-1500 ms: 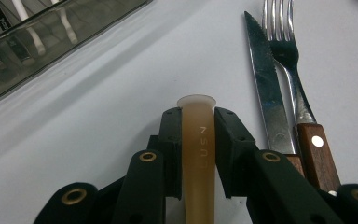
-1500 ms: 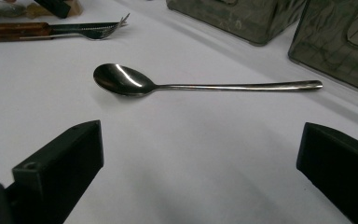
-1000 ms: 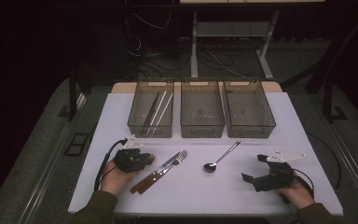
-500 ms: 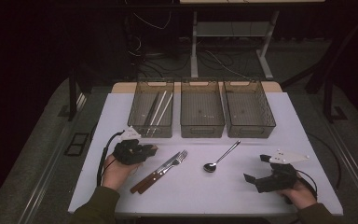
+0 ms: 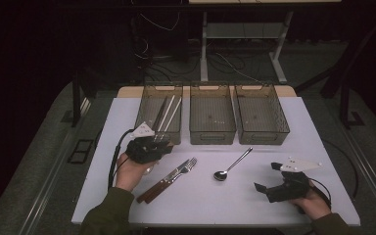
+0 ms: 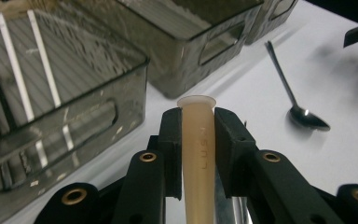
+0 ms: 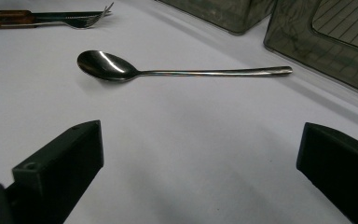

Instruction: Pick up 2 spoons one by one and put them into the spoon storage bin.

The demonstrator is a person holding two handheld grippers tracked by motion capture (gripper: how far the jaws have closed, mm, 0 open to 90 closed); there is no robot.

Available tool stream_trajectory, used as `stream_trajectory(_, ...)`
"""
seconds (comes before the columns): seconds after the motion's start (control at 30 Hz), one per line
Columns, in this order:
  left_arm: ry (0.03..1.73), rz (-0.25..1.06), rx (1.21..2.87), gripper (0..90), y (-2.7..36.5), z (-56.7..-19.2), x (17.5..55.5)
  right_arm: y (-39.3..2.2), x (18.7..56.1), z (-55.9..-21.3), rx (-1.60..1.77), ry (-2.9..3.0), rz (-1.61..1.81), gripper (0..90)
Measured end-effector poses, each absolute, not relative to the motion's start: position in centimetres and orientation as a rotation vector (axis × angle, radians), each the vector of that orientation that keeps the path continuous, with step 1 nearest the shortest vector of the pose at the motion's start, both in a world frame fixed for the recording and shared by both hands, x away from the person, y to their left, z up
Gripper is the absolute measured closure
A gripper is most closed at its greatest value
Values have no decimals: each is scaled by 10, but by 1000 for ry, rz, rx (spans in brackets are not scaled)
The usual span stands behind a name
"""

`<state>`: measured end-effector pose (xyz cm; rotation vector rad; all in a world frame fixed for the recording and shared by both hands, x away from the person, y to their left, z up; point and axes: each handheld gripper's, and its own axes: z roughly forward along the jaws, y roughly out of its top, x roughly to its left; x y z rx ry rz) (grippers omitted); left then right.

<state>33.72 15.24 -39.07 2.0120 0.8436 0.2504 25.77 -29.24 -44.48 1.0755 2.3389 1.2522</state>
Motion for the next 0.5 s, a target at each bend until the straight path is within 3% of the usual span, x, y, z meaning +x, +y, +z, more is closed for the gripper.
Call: stream_trajectory(0.5, 794, 246, 1969, 730, 127, -377, 352, -292, 258, -445, 1081, 2337, 1250, 7)
